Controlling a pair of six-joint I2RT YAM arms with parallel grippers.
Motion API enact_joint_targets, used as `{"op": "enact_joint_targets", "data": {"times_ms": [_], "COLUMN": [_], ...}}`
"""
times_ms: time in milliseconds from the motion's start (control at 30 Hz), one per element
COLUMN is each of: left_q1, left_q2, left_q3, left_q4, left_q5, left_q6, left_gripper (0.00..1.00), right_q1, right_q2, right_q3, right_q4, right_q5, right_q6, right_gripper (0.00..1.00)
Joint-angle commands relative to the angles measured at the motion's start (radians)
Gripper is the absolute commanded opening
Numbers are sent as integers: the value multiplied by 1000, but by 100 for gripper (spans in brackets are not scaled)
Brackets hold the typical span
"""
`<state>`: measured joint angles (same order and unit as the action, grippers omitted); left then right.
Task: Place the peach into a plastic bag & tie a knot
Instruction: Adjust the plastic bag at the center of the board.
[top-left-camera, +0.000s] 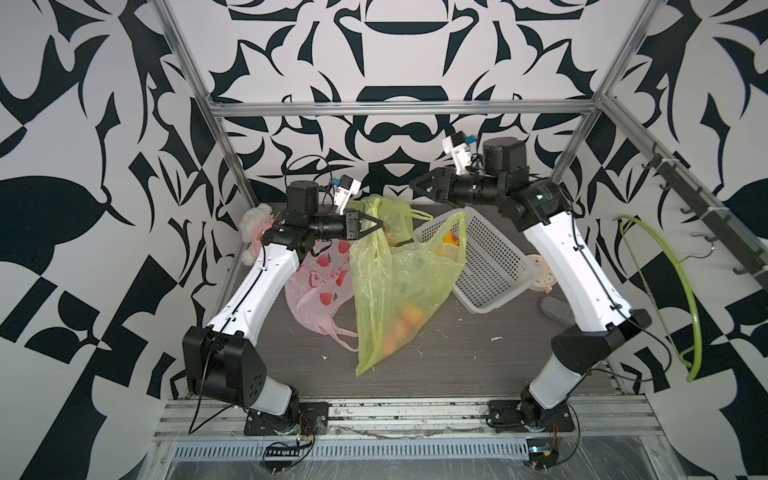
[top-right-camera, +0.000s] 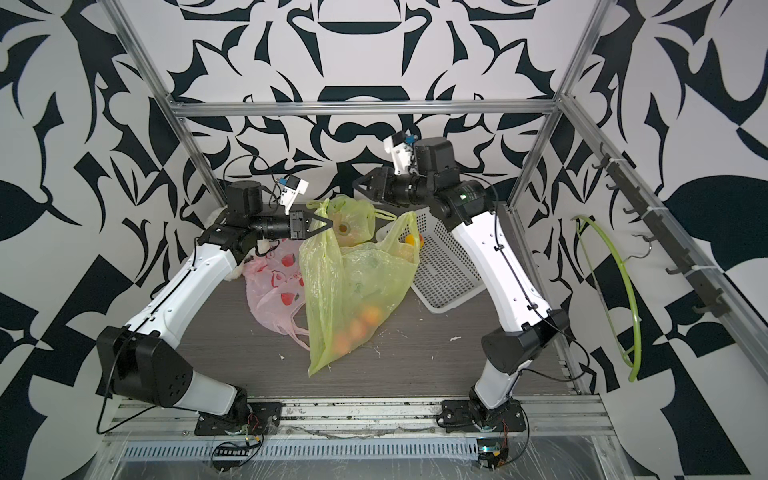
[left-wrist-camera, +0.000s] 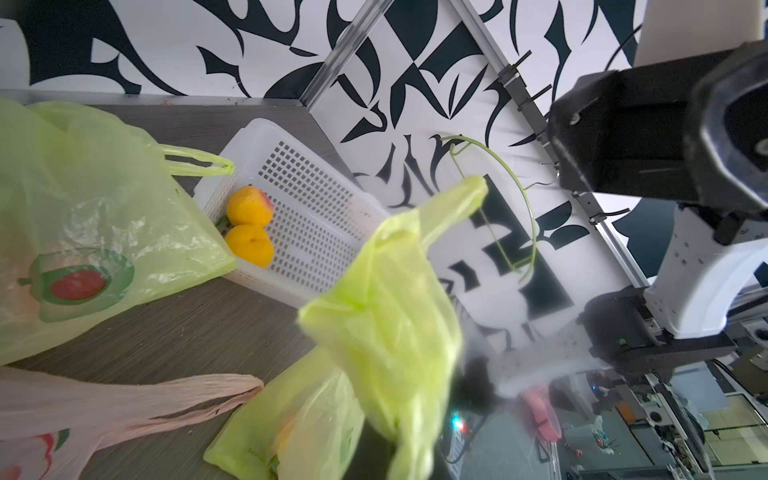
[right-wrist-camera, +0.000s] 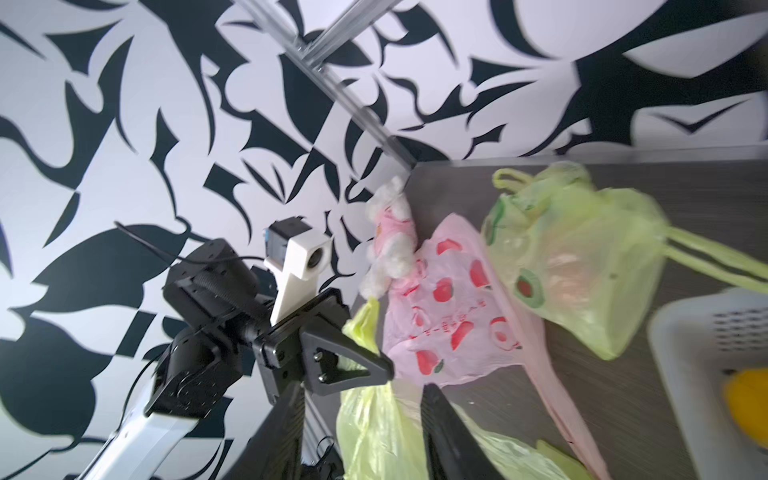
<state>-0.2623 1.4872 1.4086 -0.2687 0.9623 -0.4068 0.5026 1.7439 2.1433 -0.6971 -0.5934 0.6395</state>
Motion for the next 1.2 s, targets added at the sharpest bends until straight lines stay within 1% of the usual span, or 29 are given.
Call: {"op": "enact_joint_targets", "data": {"times_ms": [0, 100, 200, 300, 467, 567, 667, 700, 733, 767, 800, 833, 867, 900, 933, 1000, 1133, 1167], "left_q1": [-2, -5, -7, -8, -8, -12, -13, -14, -14, -13, -14, -14, -14, -14, -13, -14, -15, -19], "left_q2": [10, 9, 6, -2, -5, -4, -3, -3, -3, -4, -5, -8, -15, -26, -43, -87, -186, -204], "left_q3": [36, 41, 38, 34, 34, 32, 36, 38, 39, 42, 48, 56, 61, 71, 80, 76, 55, 48], "left_q4": [18, 7, -3, -13, -26, -30, -38, -39, -39, -40, -48, -60, -73, -99, -124, -136, -152, -153], "left_q5": [57, 67, 72, 74, 83, 82, 82, 82, 81, 78, 68, 43, 8, -54, -124, -223, -446, -484], "left_q6": [-4, 0, 6, 15, 26, 29, 35, 36, 36, 36, 36, 34, 35, 40, 48, 58, 71, 73], "left_gripper": [0, 0, 0, 0, 0, 0, 0, 0, 0, 0, 13, 36, 57, 73, 83, 100, 99, 99], "right_q1": [42, 68, 82, 98, 108, 112, 117, 121, 121, 120, 121, 121, 122, 123, 127, 136, 186, 201], "right_q2": [81, 137, 162, 185, 207, 210, 218, 221, 223, 224, 224, 223, 219, 215, 208, 195, 182, 185], "right_q3": [44, 102, 112, 135, 156, 155, 164, 169, 173, 174, 176, 179, 182, 187, 192, 203, 255, 275], "right_q4": [31, 20, 66, 67, 58, 75, 79, 75, 72, 69, 63, 53, 43, 29, 13, -2, -41, -58], "right_q5": [-97, -95, -115, -115, -109, -117, -126, -124, -121, -117, -105, -85, -66, -35, -1, 63, 212, 249], "right_q6": [48, 57, 93, 100, 110, 124, 127, 127, 128, 127, 128, 125, 124, 117, 113, 107, 98, 92], "right_gripper": [48, 48, 48, 48, 42, 36, 25, 19, 9, 2, 0, 0, 0, 0, 0, 0, 0, 0]}}
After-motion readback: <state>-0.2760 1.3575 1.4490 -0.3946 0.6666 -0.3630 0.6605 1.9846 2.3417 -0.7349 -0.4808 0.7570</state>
